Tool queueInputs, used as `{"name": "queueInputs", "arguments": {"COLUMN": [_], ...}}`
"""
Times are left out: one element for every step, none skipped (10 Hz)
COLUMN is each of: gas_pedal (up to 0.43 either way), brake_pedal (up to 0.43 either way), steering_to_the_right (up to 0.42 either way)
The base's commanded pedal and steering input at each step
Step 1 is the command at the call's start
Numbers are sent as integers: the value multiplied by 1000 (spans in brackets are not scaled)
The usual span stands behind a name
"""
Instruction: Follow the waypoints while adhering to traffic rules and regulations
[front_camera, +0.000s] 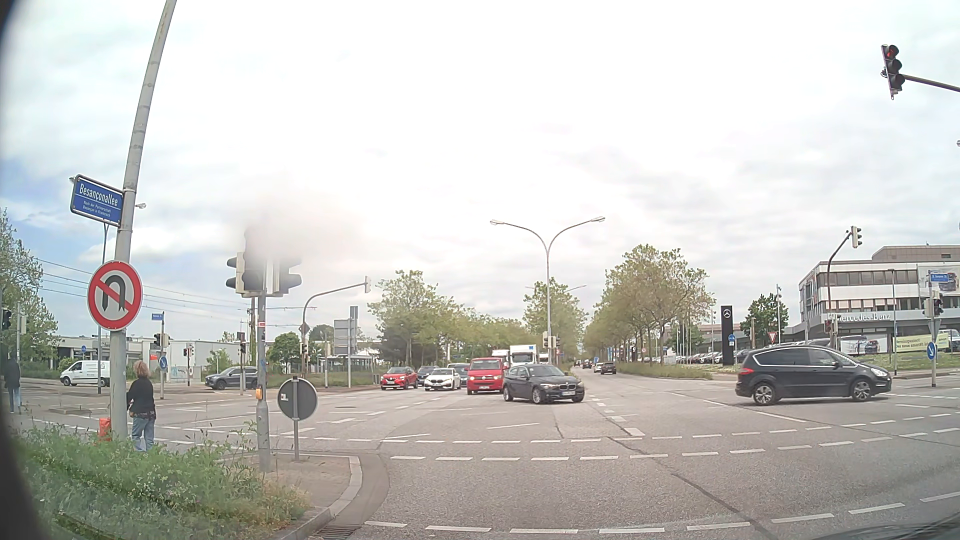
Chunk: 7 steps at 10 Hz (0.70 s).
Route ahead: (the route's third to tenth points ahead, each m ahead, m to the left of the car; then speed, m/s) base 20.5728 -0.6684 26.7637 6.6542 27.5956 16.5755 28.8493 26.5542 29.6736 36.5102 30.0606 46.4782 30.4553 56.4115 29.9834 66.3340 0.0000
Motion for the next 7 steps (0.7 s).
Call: {"name": "queueInputs", "arguments": {"gas_pedal": [0,0,0,0,0,0,0], "brake_pedal": [268,268,268,268,268,268,268], "steering_to_the_right": [1,1,1,1,1,1,1]}}
